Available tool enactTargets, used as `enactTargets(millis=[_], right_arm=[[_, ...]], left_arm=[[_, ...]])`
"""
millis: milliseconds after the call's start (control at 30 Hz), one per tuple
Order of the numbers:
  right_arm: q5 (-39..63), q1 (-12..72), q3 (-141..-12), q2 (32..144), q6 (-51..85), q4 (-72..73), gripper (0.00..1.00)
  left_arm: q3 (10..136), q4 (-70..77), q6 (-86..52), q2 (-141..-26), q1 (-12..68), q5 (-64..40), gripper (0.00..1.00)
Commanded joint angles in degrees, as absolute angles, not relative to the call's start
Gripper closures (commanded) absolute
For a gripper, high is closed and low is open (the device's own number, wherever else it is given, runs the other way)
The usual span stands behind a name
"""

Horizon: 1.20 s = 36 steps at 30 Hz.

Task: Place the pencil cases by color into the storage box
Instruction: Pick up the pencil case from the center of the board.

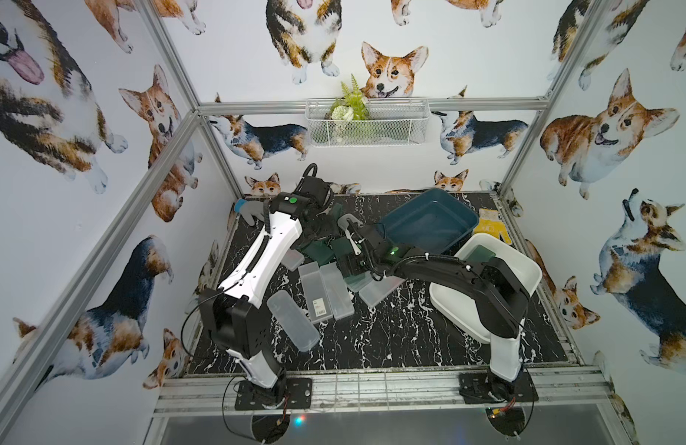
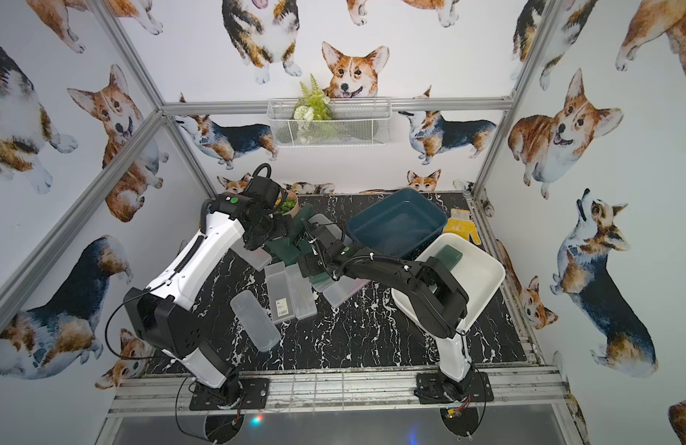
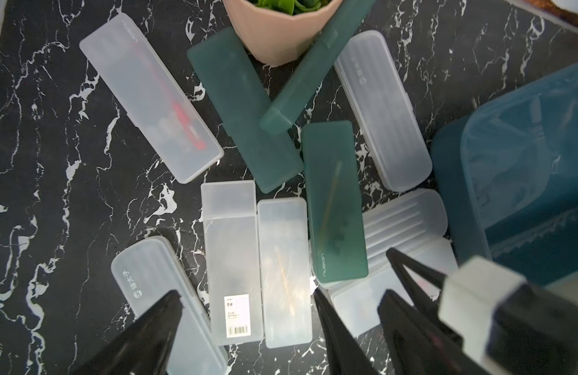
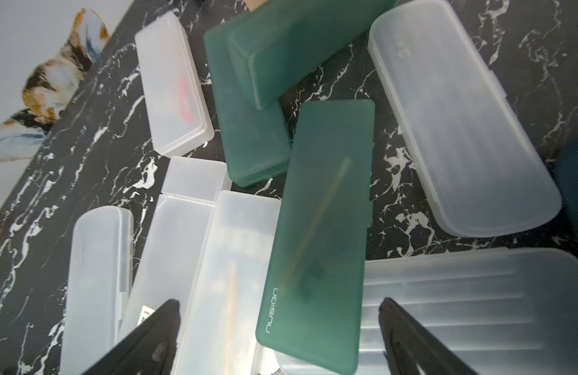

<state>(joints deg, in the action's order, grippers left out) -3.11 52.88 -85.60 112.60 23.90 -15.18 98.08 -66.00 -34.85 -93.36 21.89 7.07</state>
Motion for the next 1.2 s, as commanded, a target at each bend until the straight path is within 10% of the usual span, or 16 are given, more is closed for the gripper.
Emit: enactTargets(millis=[0, 1167], right_arm=[[-5.46, 53.0, -88.39, 114.7, 25.02, -19.99, 0.04], [-8.03, 50.34, -111.51, 135.56, 19.19, -31.61, 0.17]], left_arm=[[94.2, -65.18, -31.77, -88.98, 21.8, 6.97, 0.03], [77.82, -61.7, -31.11, -70.35, 21.71, 6.67, 0.05]])
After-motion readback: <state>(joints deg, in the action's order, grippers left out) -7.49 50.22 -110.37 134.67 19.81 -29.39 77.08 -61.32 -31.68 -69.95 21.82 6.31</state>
